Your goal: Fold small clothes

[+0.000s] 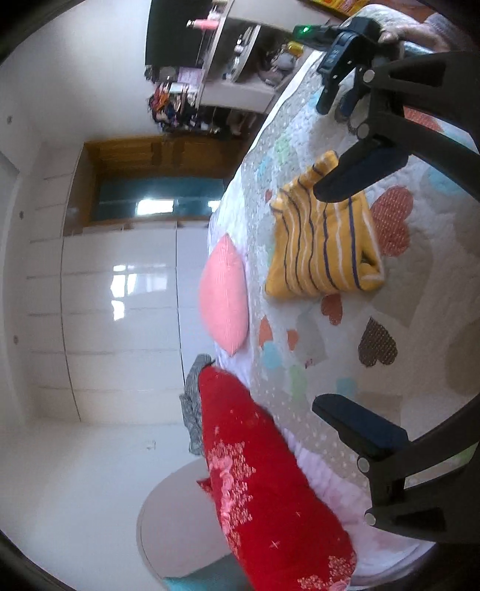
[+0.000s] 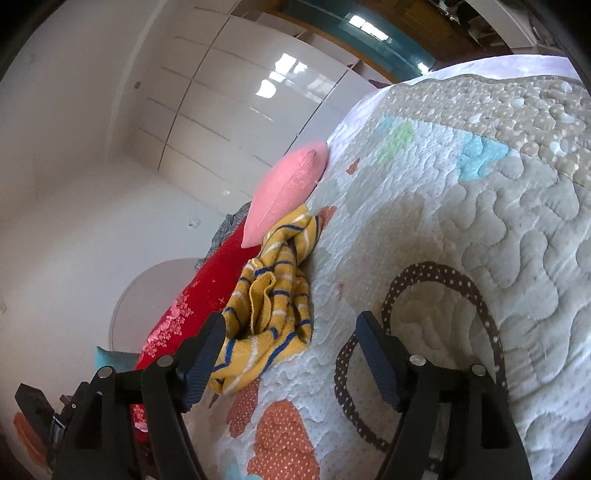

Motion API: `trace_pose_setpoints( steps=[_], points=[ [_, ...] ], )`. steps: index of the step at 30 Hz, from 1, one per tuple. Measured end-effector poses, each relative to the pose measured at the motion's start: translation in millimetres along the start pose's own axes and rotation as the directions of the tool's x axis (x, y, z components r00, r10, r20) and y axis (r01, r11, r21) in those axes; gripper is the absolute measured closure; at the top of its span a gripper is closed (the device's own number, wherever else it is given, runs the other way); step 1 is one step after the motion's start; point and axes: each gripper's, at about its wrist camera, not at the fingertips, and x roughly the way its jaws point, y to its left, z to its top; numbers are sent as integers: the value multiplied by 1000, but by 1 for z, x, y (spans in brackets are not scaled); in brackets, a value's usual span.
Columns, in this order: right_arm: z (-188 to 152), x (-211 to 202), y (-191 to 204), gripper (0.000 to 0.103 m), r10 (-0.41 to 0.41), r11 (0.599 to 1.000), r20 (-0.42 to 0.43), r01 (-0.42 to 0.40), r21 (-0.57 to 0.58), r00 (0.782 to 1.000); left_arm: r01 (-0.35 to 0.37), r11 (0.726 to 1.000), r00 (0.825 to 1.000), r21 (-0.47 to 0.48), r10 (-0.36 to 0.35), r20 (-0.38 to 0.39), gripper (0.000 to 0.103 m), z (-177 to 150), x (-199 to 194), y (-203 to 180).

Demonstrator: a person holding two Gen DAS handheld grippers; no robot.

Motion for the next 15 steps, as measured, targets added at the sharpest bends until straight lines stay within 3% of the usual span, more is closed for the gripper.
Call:
trace_pose_setpoints(
  steps=[4, 7, 9, 11, 15],
  points=[
    [1, -12, -15, 23, 123, 987, 58, -129, 96, 991, 43, 999, 999, 15, -43, -28, 0, -4, -1, -8],
    [1, -27, -40, 23, 268, 925, 176, -304, 228, 947, 45, 999, 998, 23, -44, -38, 0, -7, 0, -13],
    [3, -32, -51, 23, 320, 878, 208, -372, 303, 924, 52, 998, 997, 23, -50, -61, 0, -9, 2, -14],
    [7, -30, -51, 22, 338, 872, 150, -369, 322, 929, 50, 999, 997, 17, -49, -68, 0, -11, 3, -15],
    [12, -28, -22, 15, 223, 954, 3, -219, 207, 975, 48, 999, 997, 1, -47, -55, 0, -11, 0, -12]
  ],
)
